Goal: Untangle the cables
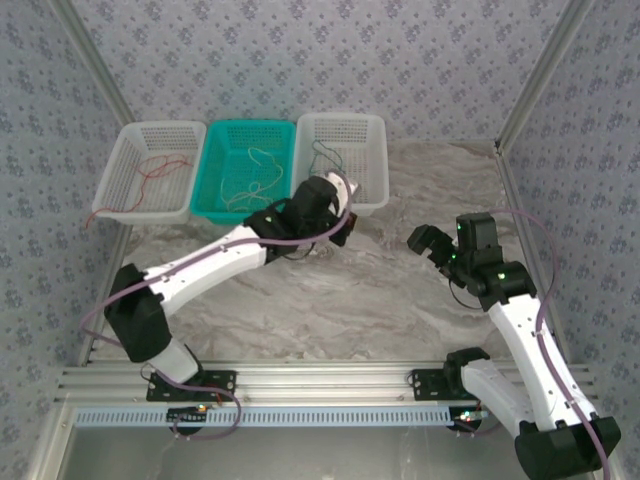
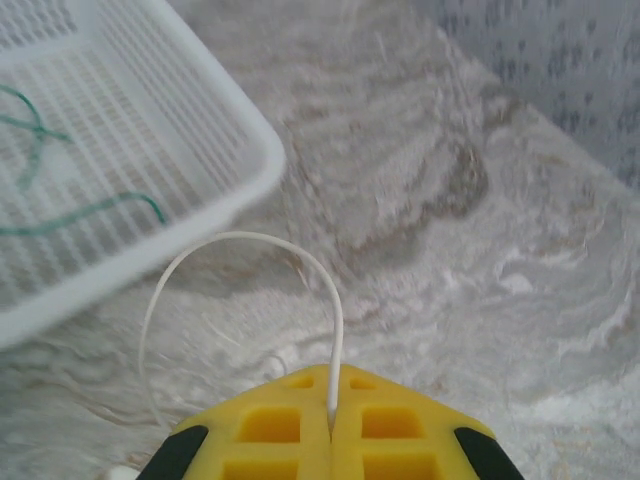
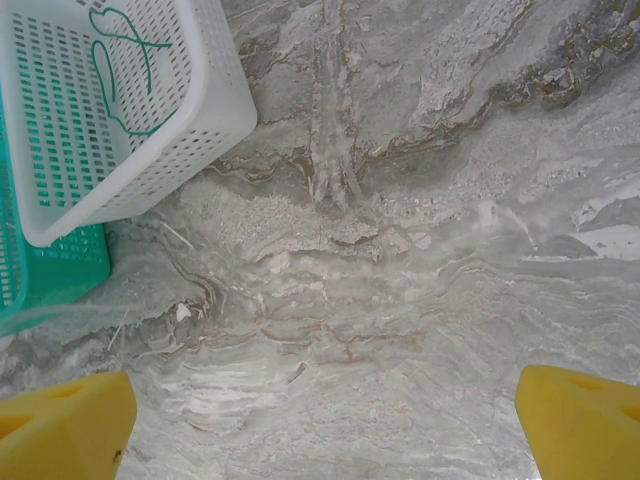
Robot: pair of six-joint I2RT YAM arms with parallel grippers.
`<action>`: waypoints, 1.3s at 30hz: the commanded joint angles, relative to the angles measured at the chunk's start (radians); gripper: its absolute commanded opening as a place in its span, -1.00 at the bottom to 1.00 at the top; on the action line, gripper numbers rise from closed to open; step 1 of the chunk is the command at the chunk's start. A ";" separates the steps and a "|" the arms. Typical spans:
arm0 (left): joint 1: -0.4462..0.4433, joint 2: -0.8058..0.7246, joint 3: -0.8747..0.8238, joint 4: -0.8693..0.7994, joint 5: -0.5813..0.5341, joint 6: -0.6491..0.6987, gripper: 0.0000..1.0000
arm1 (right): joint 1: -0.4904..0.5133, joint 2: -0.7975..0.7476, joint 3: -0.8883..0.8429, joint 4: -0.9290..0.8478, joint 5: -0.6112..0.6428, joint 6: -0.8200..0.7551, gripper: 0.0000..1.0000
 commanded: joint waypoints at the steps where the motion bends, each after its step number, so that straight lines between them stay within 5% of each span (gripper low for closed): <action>1: 0.101 -0.090 0.081 -0.046 -0.020 0.039 -1.00 | -0.006 0.000 0.000 0.001 -0.014 0.017 1.00; 10: 0.433 -0.098 0.181 0.065 0.157 0.030 -1.00 | -0.006 -0.007 -0.008 0.000 -0.023 0.025 1.00; 15: 0.577 -0.004 0.378 0.046 0.235 0.019 -1.00 | -0.005 -0.009 -0.006 -0.010 -0.019 0.017 1.00; 23: 0.650 0.186 0.795 -0.063 0.240 0.089 -1.00 | -0.005 0.002 -0.013 0.006 -0.028 0.027 1.00; 32: 0.716 0.620 1.467 -0.443 0.282 0.077 -1.00 | -0.006 0.004 -0.013 0.006 -0.032 0.030 1.00; 39: 0.725 0.648 1.275 -0.453 0.293 0.027 -1.00 | -0.005 0.009 -0.001 -0.007 -0.034 0.026 1.00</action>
